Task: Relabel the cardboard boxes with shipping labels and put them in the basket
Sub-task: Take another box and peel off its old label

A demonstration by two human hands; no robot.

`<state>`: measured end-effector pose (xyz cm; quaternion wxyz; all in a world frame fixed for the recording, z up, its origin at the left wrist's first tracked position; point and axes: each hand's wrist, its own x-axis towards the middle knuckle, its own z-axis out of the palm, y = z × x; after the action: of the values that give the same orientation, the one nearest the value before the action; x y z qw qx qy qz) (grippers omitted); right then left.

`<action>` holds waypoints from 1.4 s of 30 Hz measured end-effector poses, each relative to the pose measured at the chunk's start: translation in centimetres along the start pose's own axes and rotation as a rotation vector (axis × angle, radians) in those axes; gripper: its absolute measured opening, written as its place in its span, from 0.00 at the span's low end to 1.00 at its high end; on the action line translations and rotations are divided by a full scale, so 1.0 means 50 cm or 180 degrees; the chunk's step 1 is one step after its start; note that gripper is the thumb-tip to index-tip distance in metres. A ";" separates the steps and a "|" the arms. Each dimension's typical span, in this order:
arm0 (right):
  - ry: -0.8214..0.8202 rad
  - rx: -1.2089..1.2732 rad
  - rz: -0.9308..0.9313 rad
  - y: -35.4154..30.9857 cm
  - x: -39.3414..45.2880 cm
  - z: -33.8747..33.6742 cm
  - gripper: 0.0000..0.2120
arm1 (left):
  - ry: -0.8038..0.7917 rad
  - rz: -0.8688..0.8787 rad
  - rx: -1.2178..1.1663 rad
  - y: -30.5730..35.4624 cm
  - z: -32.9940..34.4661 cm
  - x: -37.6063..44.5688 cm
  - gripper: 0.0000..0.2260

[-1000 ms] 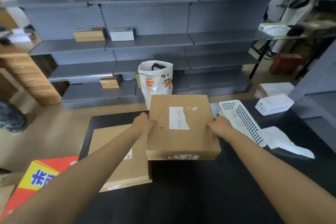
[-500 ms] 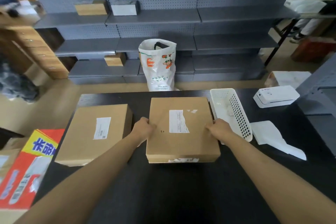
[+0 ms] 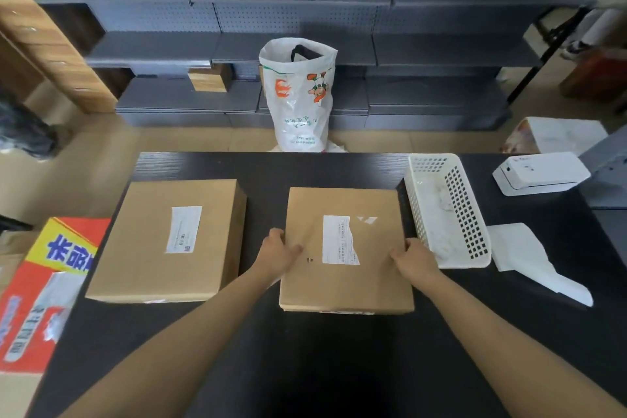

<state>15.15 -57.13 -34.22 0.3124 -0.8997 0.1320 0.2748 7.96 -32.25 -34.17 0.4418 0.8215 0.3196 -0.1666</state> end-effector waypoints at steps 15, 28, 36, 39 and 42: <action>0.0214 -0.0108 -0.0959 -0.138 0.020 0.078 0.13 | -0.0126 -0.0202 -0.0746 -0.002 0.025 0.002 0.34; 0.0296 -0.0590 -0.0584 -0.189 0.042 0.091 0.11 | -0.0056 -0.0156 -0.0772 -0.003 0.031 -0.007 0.32; 0.0344 -0.1169 -0.1261 -0.166 0.025 0.102 0.12 | -0.0047 -0.0196 -0.0685 0.005 0.030 -0.009 0.30; 0.0376 -0.1268 -0.1578 -0.162 0.019 0.097 0.10 | -0.0060 -0.0192 -0.0722 0.005 0.029 -0.012 0.30; 0.0440 -0.1069 -0.1816 -0.162 0.017 0.093 0.06 | -0.0057 -0.0190 -0.0750 0.006 0.030 -0.016 0.30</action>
<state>17.22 -48.01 -33.79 0.2144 -0.9558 -0.1513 0.1325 7.57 -33.92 -34.39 0.5329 0.7525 0.3574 -0.1483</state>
